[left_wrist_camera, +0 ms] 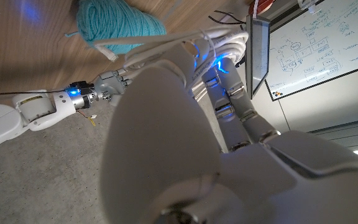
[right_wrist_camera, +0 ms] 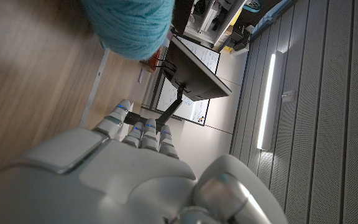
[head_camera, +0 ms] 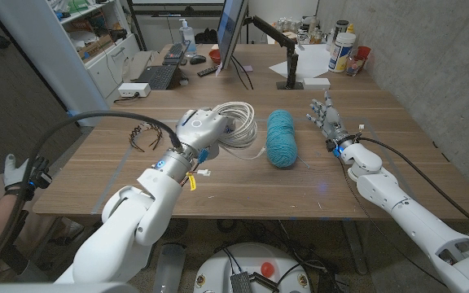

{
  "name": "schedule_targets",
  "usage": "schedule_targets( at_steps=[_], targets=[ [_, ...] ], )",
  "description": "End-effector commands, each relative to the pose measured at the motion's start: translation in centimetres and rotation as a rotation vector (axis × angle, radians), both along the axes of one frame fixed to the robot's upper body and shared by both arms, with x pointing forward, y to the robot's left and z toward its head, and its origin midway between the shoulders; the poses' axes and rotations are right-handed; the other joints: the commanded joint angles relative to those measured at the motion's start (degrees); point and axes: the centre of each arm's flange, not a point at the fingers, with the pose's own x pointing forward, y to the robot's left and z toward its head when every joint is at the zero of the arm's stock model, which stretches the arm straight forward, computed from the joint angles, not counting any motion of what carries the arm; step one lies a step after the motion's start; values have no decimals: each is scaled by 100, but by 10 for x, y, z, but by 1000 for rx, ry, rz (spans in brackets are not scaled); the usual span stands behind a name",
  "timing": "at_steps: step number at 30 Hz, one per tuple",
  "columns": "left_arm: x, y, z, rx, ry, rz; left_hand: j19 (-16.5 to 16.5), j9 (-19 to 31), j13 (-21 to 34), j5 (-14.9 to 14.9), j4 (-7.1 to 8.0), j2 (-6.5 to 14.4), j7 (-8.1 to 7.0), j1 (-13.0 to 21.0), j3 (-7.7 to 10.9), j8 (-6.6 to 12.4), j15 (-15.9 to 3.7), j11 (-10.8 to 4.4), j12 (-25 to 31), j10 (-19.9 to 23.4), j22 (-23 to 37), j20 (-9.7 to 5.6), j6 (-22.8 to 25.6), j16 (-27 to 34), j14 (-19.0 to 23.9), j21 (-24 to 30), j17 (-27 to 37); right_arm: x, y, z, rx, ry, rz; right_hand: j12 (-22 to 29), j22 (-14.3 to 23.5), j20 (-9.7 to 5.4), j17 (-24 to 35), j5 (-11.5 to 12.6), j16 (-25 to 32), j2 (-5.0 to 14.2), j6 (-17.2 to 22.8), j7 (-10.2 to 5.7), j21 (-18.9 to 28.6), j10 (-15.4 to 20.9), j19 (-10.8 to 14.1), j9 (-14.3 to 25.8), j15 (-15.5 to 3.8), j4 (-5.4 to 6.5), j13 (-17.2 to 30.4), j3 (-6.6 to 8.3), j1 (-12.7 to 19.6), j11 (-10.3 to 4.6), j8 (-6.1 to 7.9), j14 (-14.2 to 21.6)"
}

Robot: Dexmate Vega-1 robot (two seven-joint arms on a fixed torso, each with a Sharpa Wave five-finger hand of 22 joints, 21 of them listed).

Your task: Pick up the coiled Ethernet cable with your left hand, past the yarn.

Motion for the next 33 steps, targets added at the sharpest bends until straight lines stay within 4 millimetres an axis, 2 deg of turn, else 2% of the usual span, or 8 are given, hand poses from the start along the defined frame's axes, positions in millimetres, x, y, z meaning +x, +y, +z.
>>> schedule_targets(
  at_steps=[1, 33],
  targets=[
    [-3, 2, 3, -8, -17, 6, 2, 4, 20, 6, 256, 26, -10, 15, 330, 33, -947, 9, 27, 51, -1, -204, 47, 23, 713, 40, 2497, 0, 0, 0, 0, 1, -1, 48, 11, -16, 11, 29, 38, 269, -29, 29, 44, -8, -29, 13, -3, 19, -6, -37, 24, 21, 21, -55],
    [-13, 8, 13, -47, -89, 3, -38, 3, -13, -6, 259, 12, -8, -2, 385, 44, -945, 6, 23, 47, -115, -206, 51, 15, 726, 153, 2560, -1, 0, 0, -1, 0, -1, 49, 11, -13, 11, 30, 38, 269, -28, 34, 44, -10, -29, 13, 3, 19, -6, -41, 24, 26, 21, -58]
  ],
)
